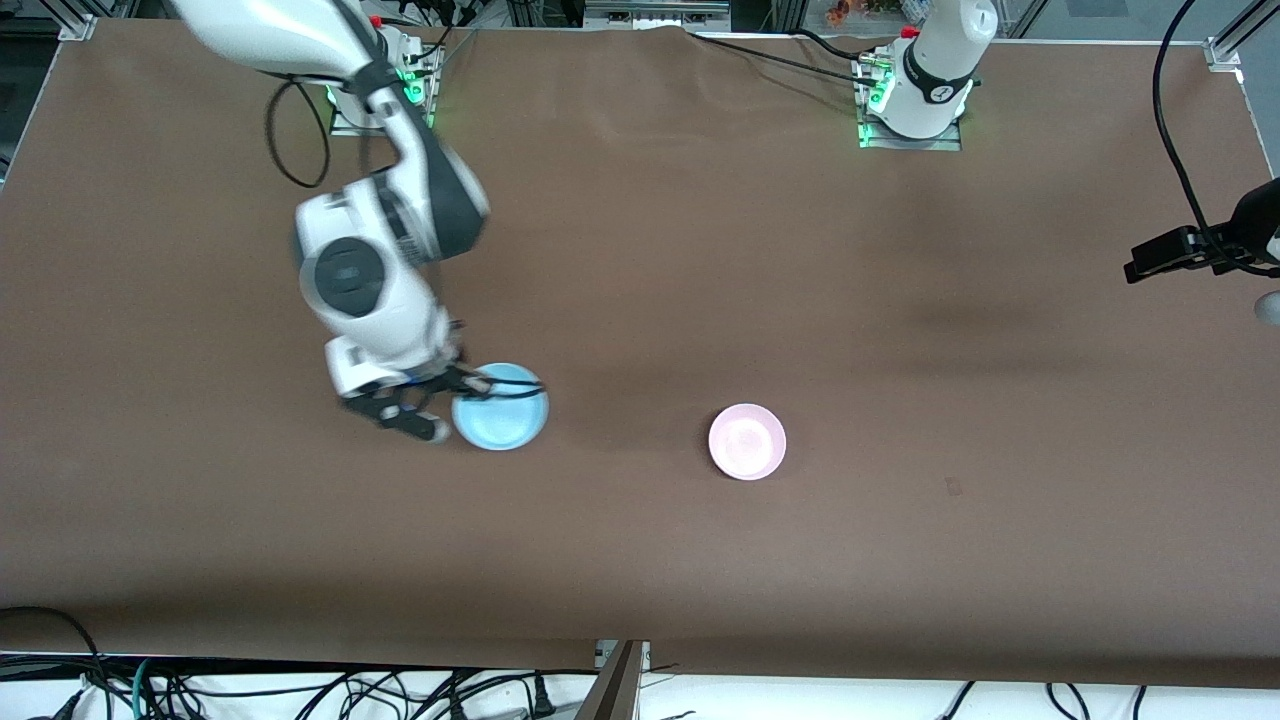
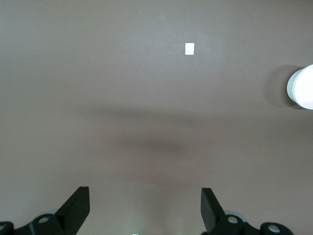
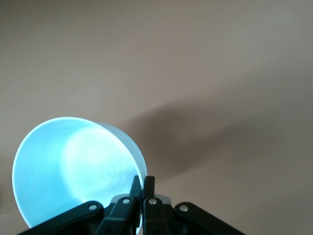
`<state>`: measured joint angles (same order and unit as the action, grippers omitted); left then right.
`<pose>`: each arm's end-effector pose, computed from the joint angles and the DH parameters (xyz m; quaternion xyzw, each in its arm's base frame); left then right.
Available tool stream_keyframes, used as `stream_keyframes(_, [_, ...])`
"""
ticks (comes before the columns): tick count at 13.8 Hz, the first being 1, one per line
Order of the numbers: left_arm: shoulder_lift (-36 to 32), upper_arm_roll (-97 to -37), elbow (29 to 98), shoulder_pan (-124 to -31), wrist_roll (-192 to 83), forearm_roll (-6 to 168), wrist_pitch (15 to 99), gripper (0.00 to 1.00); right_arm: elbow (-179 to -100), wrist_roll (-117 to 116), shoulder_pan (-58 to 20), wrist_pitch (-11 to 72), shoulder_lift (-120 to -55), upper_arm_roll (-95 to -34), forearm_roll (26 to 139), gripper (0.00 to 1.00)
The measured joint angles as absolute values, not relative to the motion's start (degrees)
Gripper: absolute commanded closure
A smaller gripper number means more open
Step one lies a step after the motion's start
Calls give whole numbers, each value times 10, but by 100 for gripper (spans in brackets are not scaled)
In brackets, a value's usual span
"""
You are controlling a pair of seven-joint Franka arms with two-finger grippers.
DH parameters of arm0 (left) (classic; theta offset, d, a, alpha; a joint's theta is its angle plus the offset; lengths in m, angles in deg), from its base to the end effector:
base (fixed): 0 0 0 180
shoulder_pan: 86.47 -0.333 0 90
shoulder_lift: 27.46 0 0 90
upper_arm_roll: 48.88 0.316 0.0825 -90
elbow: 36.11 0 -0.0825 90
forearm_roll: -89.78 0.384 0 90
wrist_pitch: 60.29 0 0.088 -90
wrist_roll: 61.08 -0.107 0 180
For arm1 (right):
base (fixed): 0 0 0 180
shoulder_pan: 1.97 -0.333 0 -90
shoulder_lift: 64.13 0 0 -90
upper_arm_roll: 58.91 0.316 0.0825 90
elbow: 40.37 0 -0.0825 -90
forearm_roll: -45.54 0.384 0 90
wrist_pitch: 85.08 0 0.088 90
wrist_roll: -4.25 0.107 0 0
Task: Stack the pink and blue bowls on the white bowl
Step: 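Carry the blue bowl over the pink bowl with the right gripper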
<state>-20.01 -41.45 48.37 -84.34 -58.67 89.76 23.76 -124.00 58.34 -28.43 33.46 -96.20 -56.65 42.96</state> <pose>0.5795 0.0488 0.5877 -0.9954 -0.0671 0.0684 0.0065 0.6285 0.3361 0.3625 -0.9768 0.2127 -0.0252 0.0093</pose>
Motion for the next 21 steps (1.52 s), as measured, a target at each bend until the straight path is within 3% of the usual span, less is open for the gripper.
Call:
stream_keyframes(4, [-200,-415,483,-843,-587,898,238,0,-1107,711,-361,342,-1051,-568,426,100])
stream_keyframes(7, [-200,-415,483,-843,-587,898,238,0,-1036,786,-389,431,-1117,-570,426,100])
stream_keyframes(13, [-200,-415,483,-843,-587,898,238,0,-1010,825,-457,583,-1174,-583,412,100])
stream_keyframes(21, [-199,-415,483,-843,-587,898,238,0,-998,827,-487,629,-1234,-629,408,100])
